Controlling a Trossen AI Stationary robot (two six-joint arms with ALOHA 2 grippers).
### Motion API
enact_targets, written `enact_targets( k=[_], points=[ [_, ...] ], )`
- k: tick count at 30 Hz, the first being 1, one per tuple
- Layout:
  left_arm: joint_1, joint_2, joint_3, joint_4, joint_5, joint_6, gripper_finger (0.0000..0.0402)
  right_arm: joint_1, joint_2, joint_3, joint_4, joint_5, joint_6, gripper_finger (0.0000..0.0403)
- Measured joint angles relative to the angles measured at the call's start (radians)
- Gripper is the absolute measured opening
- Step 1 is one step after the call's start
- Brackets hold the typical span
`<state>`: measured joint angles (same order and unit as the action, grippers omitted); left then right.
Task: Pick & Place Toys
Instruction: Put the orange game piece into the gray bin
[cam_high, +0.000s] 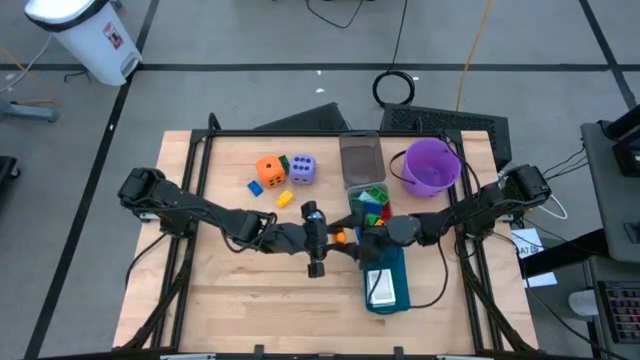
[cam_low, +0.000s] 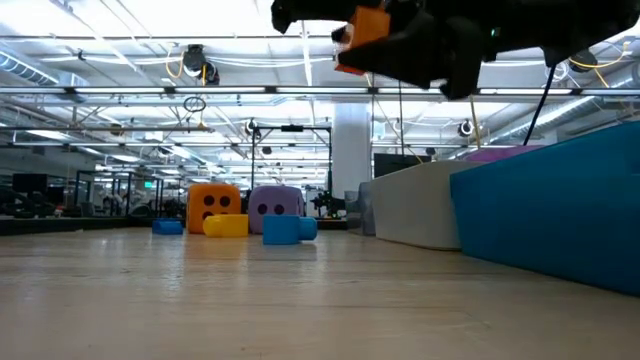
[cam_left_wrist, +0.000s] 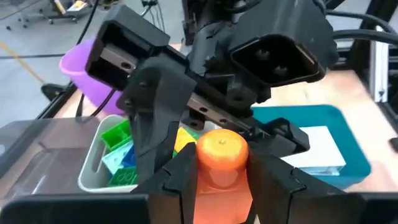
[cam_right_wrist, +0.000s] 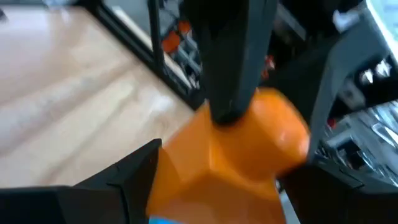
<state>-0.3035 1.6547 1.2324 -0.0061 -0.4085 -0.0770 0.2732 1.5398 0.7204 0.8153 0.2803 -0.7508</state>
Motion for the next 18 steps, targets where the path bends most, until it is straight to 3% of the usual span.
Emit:
enact_targets(
  k=[7, 15, 18],
  points=[
    [0.000, 0.000, 0.000, 0.041, 0.046, 0.004, 0.0114, 0.014, 0.001, 0.000, 0.062, -0.022, -0.019, 0.0274],
    [-0.003, -0.001, 0.000, 0.043, 0.042, -0.004, 0.0128, 0.022, 0.001, 0.000, 0.062, -0.016, -0.019, 0.0217],
    [-0.003, -0.001, 0.000, 0.042, 0.043, -0.006, 0.0123, 0.023, 0.001, -0.001, 0.062, -0.016, -0.020, 0.0213]
  ],
)
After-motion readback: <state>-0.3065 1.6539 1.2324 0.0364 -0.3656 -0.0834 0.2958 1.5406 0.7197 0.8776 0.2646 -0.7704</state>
